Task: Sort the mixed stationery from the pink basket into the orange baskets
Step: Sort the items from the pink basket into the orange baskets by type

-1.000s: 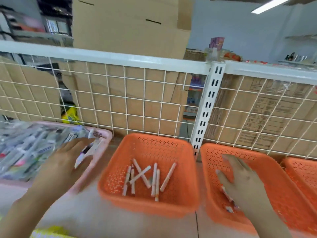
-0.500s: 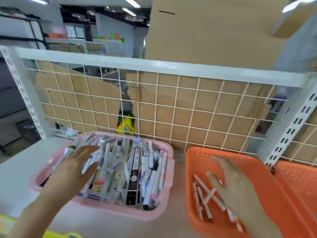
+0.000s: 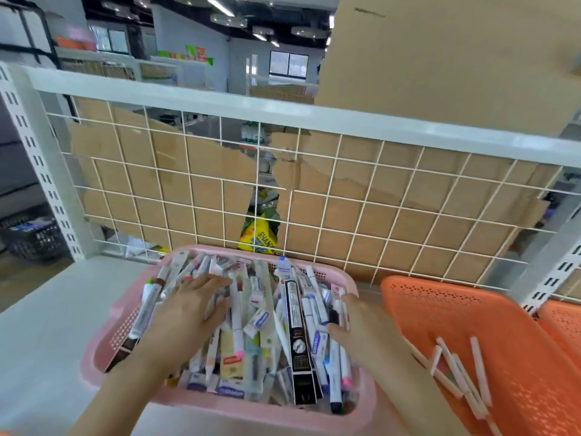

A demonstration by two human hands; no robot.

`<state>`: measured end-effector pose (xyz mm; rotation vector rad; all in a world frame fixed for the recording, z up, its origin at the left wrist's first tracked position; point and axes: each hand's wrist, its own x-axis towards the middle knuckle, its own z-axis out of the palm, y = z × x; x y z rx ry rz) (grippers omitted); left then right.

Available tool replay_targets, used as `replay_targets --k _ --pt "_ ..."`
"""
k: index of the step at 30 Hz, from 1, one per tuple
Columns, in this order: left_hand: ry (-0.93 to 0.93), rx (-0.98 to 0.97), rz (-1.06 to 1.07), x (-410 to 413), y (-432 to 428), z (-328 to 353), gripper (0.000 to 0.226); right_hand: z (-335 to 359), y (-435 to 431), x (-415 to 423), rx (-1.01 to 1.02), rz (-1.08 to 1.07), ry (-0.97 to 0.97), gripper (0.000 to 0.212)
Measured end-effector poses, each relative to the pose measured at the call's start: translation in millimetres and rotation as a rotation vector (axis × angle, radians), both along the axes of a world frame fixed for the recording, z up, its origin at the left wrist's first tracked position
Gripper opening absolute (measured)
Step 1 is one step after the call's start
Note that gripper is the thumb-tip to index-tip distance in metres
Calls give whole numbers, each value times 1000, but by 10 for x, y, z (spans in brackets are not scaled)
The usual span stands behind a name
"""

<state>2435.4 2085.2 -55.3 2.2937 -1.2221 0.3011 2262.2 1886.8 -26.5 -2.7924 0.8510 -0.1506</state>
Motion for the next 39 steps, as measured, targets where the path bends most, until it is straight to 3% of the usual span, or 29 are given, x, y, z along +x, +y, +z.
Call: replay_targets --k 3,8,12,15,18,25,28,32,36,39 --pt "-39 10 -35 19 -85 -18 40 3 38 96 -35 -34 36 29" --pt "-60 40 31 -24 -237 -50 25 -77 -3 203 77 -37 -1 29" --pt "-46 146 100 -81 -361 -61 37 -54 -19 250 213 -62 -21 21" --pt "32 182 225 -133 -459 -3 39 -79 -27 253 269 -105 -76 29" --pt "-59 239 316 -135 -517 14 38 -81 -16 229 313 -115 -145 39" --pt "-20 305 323 -93 -521 40 40 -127 -2 227 357 -111 -201 36" --pt "116 206 287 -44 -498 43 36 -114 0 208 366 -119 -211 41" --pt "282 -78 258 -51 -453 41 30 -93 -14 191 401 -115 -222 48" --pt "381 -234 204 -60 -432 109 5 -72 9 199 451 -135 -245 35" --pt "405 -315 144 -76 -428 177 7 -99 -12 199 432 -122 -251 7"
